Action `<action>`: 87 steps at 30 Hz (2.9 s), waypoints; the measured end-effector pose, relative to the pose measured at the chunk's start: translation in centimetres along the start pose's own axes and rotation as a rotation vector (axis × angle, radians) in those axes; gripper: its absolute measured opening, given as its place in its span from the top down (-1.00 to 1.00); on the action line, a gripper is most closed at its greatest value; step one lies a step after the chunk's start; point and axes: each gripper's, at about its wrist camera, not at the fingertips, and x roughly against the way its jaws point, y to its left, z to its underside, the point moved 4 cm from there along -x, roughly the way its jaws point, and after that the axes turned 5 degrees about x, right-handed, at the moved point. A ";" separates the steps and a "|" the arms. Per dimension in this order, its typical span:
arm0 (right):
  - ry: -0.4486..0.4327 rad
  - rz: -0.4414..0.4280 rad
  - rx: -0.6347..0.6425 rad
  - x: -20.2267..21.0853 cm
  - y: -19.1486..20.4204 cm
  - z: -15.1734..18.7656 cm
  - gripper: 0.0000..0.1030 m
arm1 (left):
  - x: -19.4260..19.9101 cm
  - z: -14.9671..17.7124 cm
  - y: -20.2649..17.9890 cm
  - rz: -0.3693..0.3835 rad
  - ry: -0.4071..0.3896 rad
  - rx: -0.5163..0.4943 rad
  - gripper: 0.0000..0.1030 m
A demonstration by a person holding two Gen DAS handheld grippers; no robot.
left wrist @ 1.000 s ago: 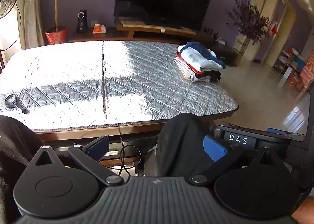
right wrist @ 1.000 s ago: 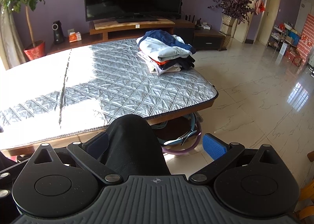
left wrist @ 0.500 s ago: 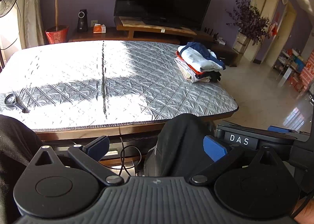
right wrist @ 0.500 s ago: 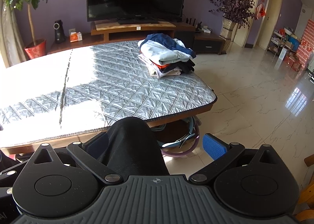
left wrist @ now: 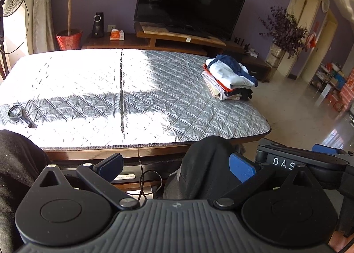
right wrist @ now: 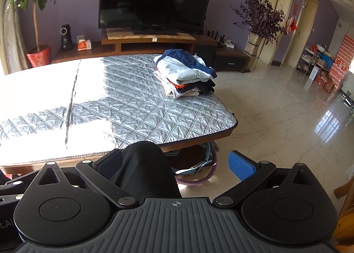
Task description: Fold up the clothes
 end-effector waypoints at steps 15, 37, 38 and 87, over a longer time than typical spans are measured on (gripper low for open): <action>-0.054 0.059 0.067 -1.2 2.1 -5.7 -0.99 | -1.2 -2.3 3.8 -0.104 0.043 0.083 -0.98; 0.059 -0.146 0.094 -6.7 11.0 -12.3 -0.99 | -5.9 -7.9 5.5 -0.218 0.153 0.108 -0.98; 0.058 -0.147 0.097 -6.9 11.3 -12.4 -0.99 | -6.2 -7.9 5.4 -0.220 0.160 0.105 -0.98; 0.148 -0.057 0.145 -9.9 11.5 -11.4 -0.99 | -9.6 -9.5 8.6 -0.221 0.202 0.200 -0.98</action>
